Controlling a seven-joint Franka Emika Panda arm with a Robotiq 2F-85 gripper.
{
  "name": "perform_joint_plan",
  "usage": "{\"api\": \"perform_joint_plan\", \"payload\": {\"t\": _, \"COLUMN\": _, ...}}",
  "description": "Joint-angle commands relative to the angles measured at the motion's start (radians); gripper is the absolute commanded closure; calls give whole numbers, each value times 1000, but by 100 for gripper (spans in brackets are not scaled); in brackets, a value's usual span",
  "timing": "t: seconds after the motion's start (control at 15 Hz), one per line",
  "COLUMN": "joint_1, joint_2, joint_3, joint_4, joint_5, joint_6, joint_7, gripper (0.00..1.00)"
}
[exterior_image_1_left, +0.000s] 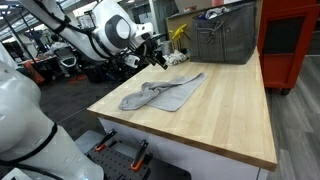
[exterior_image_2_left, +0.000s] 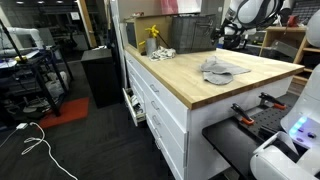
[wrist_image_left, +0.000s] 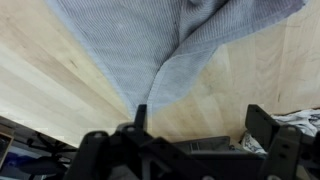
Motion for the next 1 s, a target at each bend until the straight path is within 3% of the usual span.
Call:
{"api": "perform_joint_plan", "payload": {"t": 0.0, "joint_1": 0, "joint_2": 0, "joint_3": -1, "joint_4": 0, "joint_5": 0, "joint_6": 0, "joint_7": 0, "gripper": 0}}
{"api": "perform_joint_plan", "payload": {"t": 0.13, "joint_1": 5, "joint_2": 5, "joint_3": -9, "joint_4": 2, "joint_5": 3, "joint_6": -10, "joint_7": -7, "gripper": 0}}
{"api": "perform_joint_plan", "payload": {"t": 0.2, "joint_1": 61, "joint_2": 9, "joint_3": -41, "joint_4": 1, "joint_5": 39, "joint_6": -42, "joint_7": -30, "gripper": 0}}
{"api": "perform_joint_plan", "payload": {"t": 0.27, "joint_1": 124, "joint_2": 16, "joint_3": -75, "joint_4": -1, "joint_5": 79, "joint_6": -65, "joint_7": -50, "gripper": 0}}
{"api": "perform_joint_plan", "payload": {"t": 0.33, "joint_1": 238, "joint_2": 32, "joint_3": -139, "joint_4": -1, "joint_5": 159, "joint_6": -78, "joint_7": -94, "gripper": 0}}
{"api": "perform_joint_plan", "payload": {"t": 0.47, "joint_1": 384, "joint_2": 48, "joint_3": -170, "joint_4": -2, "joint_5": 352, "joint_6": -100, "joint_7": -178, "gripper": 0}}
{"api": "perform_joint_plan", "payload": {"t": 0.53, "joint_1": 470, "joint_2": 24, "joint_3": -190, "joint_4": -2, "joint_5": 448, "joint_6": -154, "joint_7": -215, "gripper": 0}}
{"api": "perform_joint_plan", "payload": {"t": 0.67, "joint_1": 630, "joint_2": -83, "joint_3": -309, "joint_4": 1, "joint_5": 629, "joint_6": -328, "joint_7": -348, "gripper": 0}}
{"api": "perform_joint_plan", "payload": {"t": 0.73, "joint_1": 568, "joint_2": -105, "joint_3": -255, "joint_4": 4, "joint_5": 663, "joint_6": -391, "joint_7": -366, "gripper": 0}}
{"api": "perform_joint_plan", "payload": {"t": 0.93, "joint_1": 471, "joint_2": -132, "joint_3": -228, "joint_4": 40, "joint_5": 610, "joint_6": -525, "joint_7": -313, "gripper": 0}}
